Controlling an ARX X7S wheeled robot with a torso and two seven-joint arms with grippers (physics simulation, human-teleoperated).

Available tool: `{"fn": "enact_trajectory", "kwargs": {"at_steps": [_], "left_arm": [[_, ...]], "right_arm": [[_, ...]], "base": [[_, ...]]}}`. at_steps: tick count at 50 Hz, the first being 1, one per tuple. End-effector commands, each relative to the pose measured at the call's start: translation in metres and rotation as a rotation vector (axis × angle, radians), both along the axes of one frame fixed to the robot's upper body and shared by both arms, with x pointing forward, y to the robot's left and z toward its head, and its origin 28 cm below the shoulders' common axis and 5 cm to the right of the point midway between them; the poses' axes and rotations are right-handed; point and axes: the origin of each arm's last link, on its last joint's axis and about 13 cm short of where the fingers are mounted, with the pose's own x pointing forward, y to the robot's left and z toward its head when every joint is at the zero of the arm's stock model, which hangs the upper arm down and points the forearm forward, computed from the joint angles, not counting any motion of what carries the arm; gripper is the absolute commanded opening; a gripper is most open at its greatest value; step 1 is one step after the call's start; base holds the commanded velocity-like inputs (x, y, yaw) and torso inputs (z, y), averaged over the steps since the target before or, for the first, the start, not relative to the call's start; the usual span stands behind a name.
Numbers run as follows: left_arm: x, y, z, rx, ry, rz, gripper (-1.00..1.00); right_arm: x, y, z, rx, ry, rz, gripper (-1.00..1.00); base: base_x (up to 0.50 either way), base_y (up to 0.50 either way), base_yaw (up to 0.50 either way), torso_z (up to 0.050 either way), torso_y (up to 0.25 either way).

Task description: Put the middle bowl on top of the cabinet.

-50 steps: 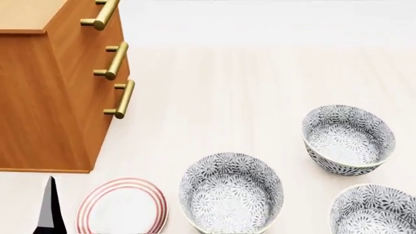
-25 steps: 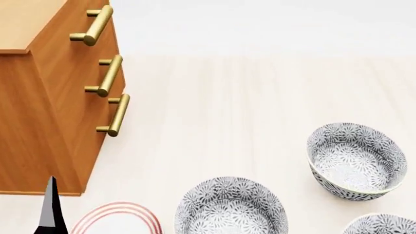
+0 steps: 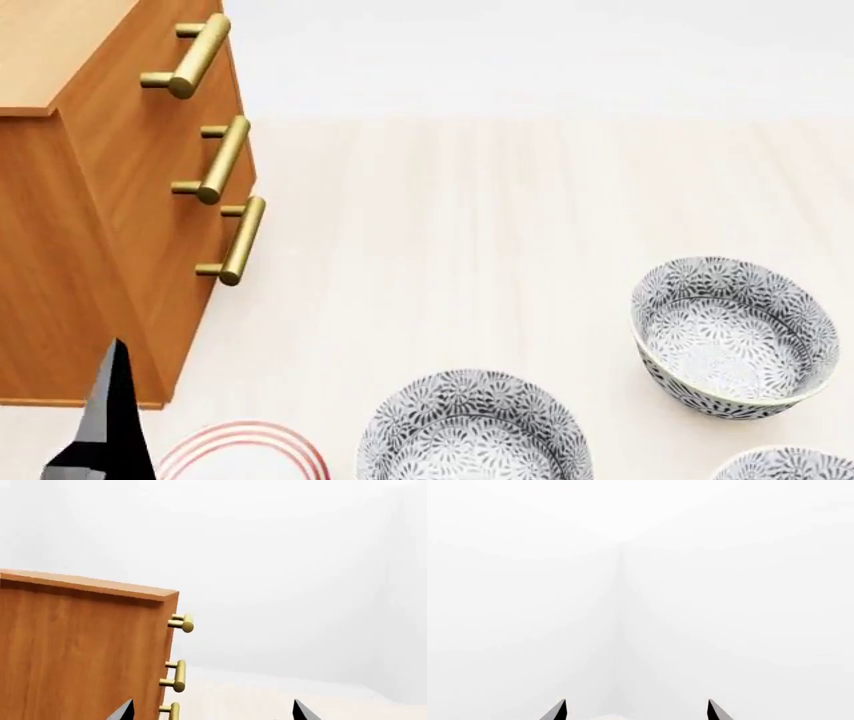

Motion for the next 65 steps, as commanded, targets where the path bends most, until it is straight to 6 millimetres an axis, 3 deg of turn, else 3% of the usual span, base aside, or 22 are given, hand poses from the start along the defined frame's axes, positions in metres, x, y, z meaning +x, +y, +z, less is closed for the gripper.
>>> {"fn": "enact_trajectory", "kwargs": {"at_steps": [1, 11, 16, 29, 45, 65], "left_arm": [[-0.011, -0.033, 0.033, -0.135, 0.079, -0.264, 1.0], [-0.002, -0.062, 0.033, -0.211, 0.192, -0.415, 1.0], [0.003, -0.069, 0.03, -0.355, 0.284, -0.476, 1.0], [0.022, -0.082, 0.008, -0.423, 0.432, -0.474, 1.0], [0.032, -0.085, -0.01, -0.515, 0.558, -0.468, 1.0], [0.04, -0.077, -0.019, -0.488, 0.551, -0.388, 1.0]], "right_arm": [[-0.002, -0.003, -0.001, -0.004, 0.001, -0.008, 1.0], [-0.003, -0.005, -0.003, -0.007, 0.01, -0.006, 1.0], [-0.005, -0.006, -0.003, -0.011, 0.009, -0.009, 1.0], [-0.007, -0.006, -0.002, -0.013, 0.011, -0.006, 1.0], [-0.008, -0.007, -0.002, -0.019, 0.017, -0.003, 1.0], [-0.007, -0.006, -0.002, -0.022, 0.016, -0.003, 1.0]], "base": [[0.0, 0.0, 0.0, 0.0, 0.0], [0.0, 0.0, 0.0, 0.0, 0.0], [0.0, 0.0, 0.0, 0.0, 0.0], [0.0, 0.0, 0.0, 0.0, 0.0], [0.0, 0.0, 0.0, 0.0, 0.0], [0.0, 0.0, 0.0, 0.0, 0.0]]}}
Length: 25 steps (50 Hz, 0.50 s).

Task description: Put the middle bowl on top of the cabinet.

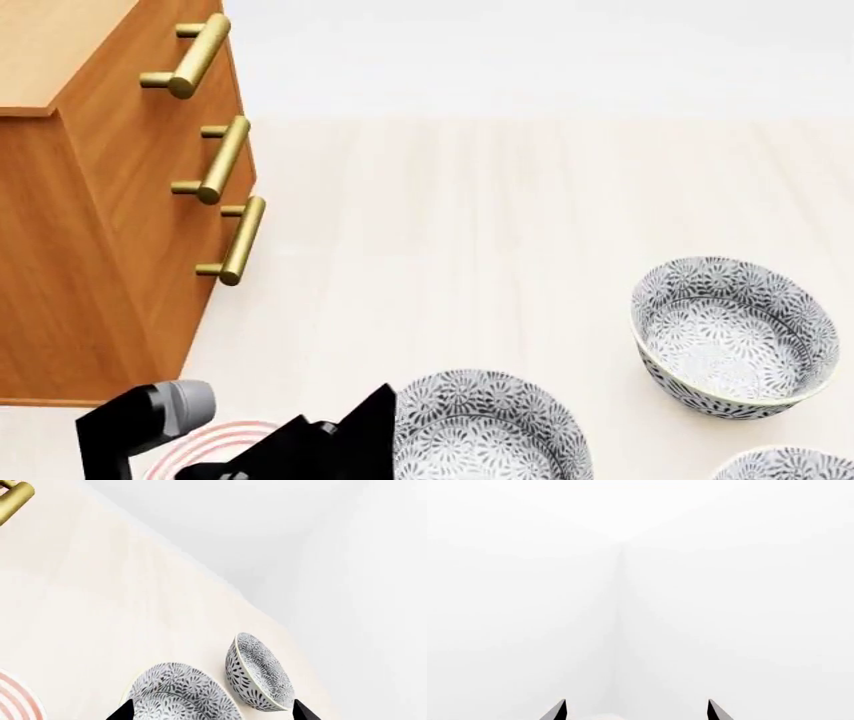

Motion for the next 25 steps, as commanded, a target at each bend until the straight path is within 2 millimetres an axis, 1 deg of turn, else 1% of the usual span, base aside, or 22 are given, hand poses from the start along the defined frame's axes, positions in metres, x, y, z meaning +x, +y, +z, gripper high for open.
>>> {"fn": "enact_trajectory", "kwargs": {"at_steps": [1, 19, 25], "left_arm": [[0.005, 0.003, -0.007, 0.015, 0.021, 0.027, 1.0], [0.013, -0.001, -0.018, 0.068, 0.048, 0.018, 1.0], [0.015, -0.004, -0.016, 0.088, 0.066, 0.006, 1.0]], "right_arm": [[0.0, 0.0, 0.0, -0.003, -0.001, 0.001, 1.0], [-0.002, 0.002, 0.002, -0.009, -0.009, 0.0, 1.0], [-0.003, 0.002, 0.003, -0.011, -0.011, 0.001, 1.0]], "base": [[0.0, 0.0, 0.0, 0.0, 0.0], [0.0, 0.0, 0.0, 0.0, 0.0], [0.0, 0.0, 0.0, 0.0, 0.0]]}}
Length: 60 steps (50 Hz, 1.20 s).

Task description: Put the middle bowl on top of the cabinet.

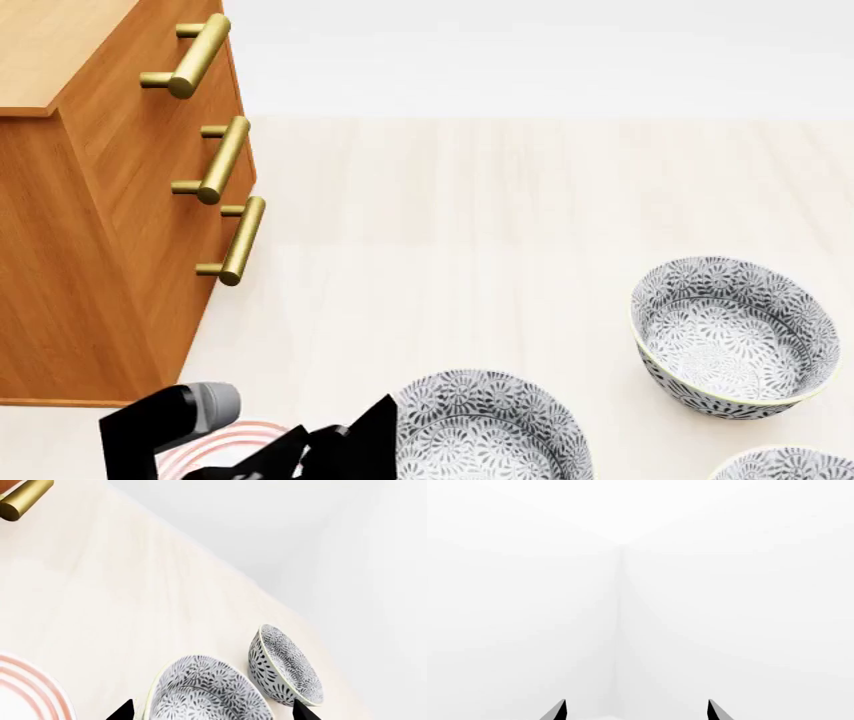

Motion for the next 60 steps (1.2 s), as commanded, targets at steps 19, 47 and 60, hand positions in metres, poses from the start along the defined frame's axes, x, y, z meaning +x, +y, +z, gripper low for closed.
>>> {"fn": "enact_trajectory", "kwargs": {"at_steps": [19, 47, 60], "left_arm": [[0.014, -0.013, -0.005, 0.21, 0.075, 0.016, 1.0], [0.012, -0.022, -0.015, 0.247, 0.081, -0.056, 1.0], [0.014, -0.022, -0.019, 0.22, 0.111, -0.082, 1.0]], "right_arm": [[-0.002, 0.002, 0.002, -0.006, -0.008, -0.001, 1.0], [-0.003, 0.003, 0.003, -0.013, -0.013, -0.001, 1.0], [-0.004, 0.003, 0.004, -0.016, -0.015, -0.001, 1.0]], "base": [[0.0, 0.0, 0.0, 0.0, 0.0], [0.0, 0.0, 0.0, 0.0, 0.0], [0.0, 0.0, 0.0, 0.0, 0.0]]}}
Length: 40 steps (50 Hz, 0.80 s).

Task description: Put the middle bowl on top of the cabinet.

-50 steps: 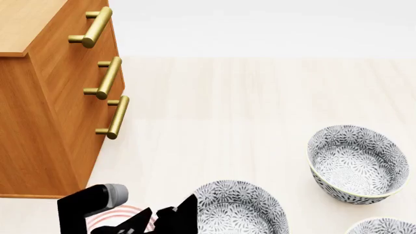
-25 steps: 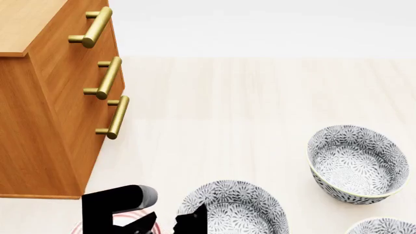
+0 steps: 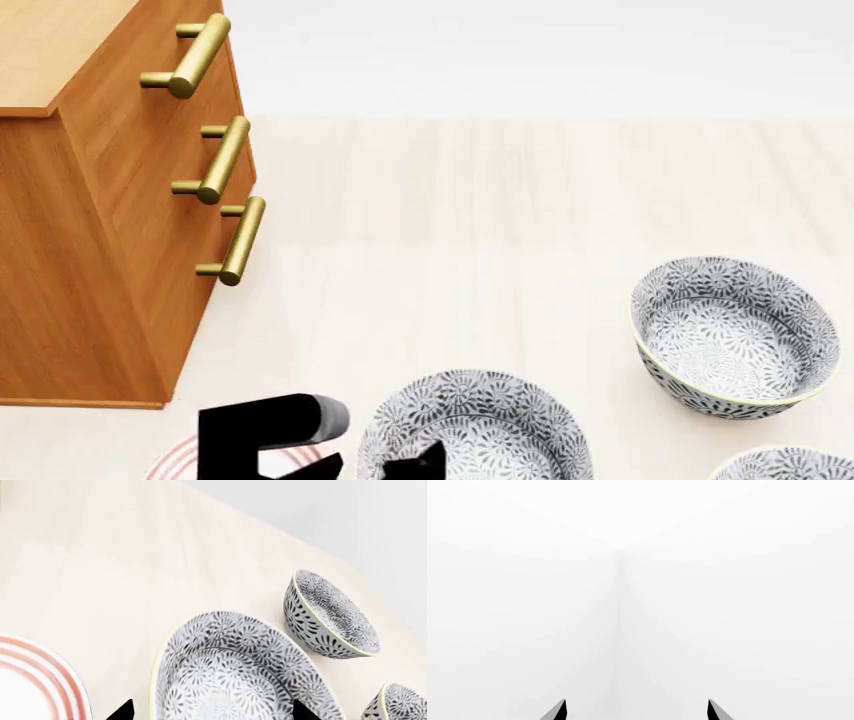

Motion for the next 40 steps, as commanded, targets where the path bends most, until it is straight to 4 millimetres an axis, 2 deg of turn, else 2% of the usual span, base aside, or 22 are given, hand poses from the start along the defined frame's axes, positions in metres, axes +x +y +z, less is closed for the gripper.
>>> {"fn": "enact_trajectory", "kwargs": {"at_steps": [1, 40], "left_arm": [[0.001, -0.001, -0.003, -0.009, 0.02, -0.019, 1.0], [0.009, 0.001, -0.019, -0.022, 0.06, -0.016, 1.0]], "right_arm": [[-0.001, 0.0, 0.001, -0.003, -0.002, 0.0, 1.0], [-0.004, 0.0, 0.002, -0.013, -0.008, 0.0, 1.0]], "base": [[0.0, 0.0, 0.0, 0.0, 0.0], [0.0, 0.0, 0.0, 0.0, 0.0]]}}
